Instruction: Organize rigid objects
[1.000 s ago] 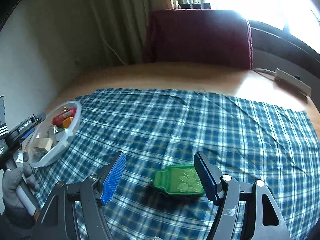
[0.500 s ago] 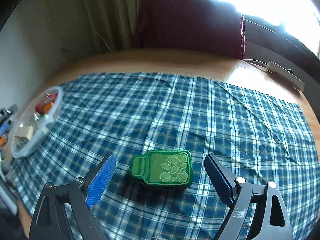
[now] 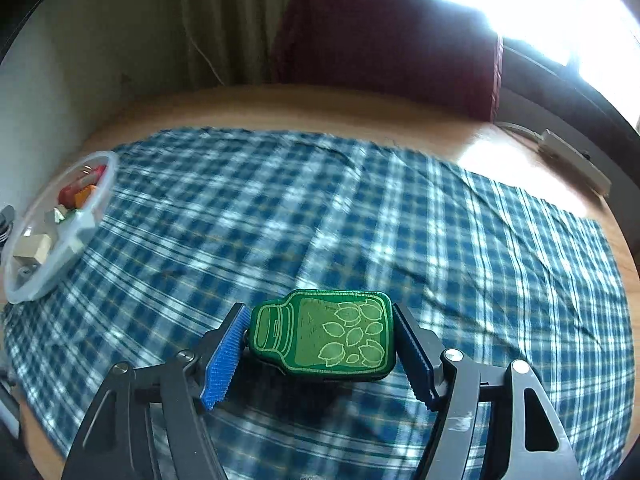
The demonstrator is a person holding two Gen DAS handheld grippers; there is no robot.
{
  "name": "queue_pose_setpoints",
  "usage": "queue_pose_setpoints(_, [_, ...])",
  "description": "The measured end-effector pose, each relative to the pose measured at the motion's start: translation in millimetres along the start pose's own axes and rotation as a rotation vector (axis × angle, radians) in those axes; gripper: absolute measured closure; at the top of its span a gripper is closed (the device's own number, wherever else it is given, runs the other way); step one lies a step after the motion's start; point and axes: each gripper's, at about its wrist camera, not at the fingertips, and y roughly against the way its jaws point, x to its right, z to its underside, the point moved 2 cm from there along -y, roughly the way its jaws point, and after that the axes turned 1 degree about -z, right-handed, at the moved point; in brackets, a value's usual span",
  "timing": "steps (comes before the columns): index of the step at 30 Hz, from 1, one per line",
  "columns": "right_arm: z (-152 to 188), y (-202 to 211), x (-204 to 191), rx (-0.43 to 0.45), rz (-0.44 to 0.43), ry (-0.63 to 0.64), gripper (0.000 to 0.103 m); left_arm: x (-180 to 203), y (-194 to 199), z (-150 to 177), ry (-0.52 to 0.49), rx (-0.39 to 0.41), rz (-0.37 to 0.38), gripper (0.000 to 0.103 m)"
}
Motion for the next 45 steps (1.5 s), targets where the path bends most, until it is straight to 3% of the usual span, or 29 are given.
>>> queue_pose_setpoints(9, [-40.9, 19.2, -72.2, 0.112, -0.149, 0.106, 0.029, -13.0, 8.5, 3.6, -0.005, 0.003, -0.006, 0.020])
queue_pose_setpoints(18, [-63.3, 20.4, -146.8, 0.141, -0.319, 0.209, 0.029, -27.0, 14.6, 4.3, -0.009, 0.021, -0.024, 0.020])
queue_pose_setpoints(24, [-70.8, 15.6, -176.0, 0.132, -0.432, 0.227, 0.026, -33.7, 11.8, 5.9, 0.004, 0.009, -0.037, 0.020])
queue_pose_setpoints(27, [-67.7, 13.5, -179.4, 0.145, -0.451, 0.247, 0.018, -35.0, 11.4, 6.5, 0.005, 0.010, -0.043, 0.020])
queue_pose_setpoints(38, [-36.9, 1.2, -129.5, 0.068, -0.379, 0.248, 0.011, -26.7, 13.0, 11.5, -0.031, 0.008, -0.047, 0.020])
queue_pose_setpoints(45, [-24.8, 8.0, -121.8, 0.064, -0.389, 0.249, 0.001, -13.8, 20.4, 20.2, -0.083, 0.000, -0.058, 0.018])
